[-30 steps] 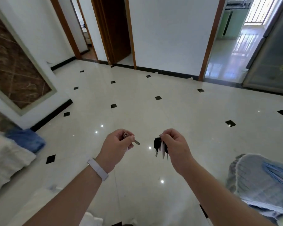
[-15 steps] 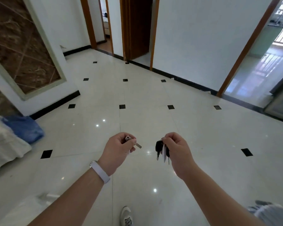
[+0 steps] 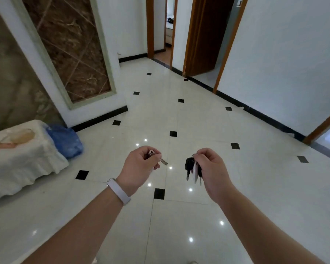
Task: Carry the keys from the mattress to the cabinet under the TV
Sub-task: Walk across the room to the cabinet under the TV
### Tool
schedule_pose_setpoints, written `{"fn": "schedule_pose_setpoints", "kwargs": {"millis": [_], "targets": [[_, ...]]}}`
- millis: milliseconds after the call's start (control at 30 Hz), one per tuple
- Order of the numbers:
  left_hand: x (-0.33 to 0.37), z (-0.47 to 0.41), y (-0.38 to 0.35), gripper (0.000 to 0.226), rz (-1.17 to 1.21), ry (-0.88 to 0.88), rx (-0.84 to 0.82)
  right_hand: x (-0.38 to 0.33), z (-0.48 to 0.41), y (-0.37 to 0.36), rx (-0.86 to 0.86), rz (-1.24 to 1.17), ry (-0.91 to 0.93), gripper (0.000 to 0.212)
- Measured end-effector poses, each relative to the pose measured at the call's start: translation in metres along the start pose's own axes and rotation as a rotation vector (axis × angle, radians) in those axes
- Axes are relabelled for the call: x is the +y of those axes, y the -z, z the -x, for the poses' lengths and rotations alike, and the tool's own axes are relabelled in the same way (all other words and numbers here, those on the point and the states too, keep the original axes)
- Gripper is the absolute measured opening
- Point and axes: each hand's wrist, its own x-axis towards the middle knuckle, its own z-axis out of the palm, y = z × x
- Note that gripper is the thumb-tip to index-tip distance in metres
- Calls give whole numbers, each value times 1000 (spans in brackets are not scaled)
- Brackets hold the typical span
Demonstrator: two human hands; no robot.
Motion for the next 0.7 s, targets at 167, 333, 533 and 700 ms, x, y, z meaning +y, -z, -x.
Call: {"fn": "schedule_pose_setpoints", "kwargs": {"millis": [167, 333, 533, 700], "targets": [[-14, -37, 37, 9, 2, 61, 138, -3, -58, -43, -125, -6, -8, 6], [-22, -88, 62, 10, -25, 122, 271, -2, -129, -87, -254, -11, -46, 10], [-8, -163, 74, 6, -121, 164, 378, -17, -216, -135, -405, -2, -79, 10], [-1, -207, 88, 6, -130, 202, 513, -32, -276, -173, -541, 22, -76, 11]]}}
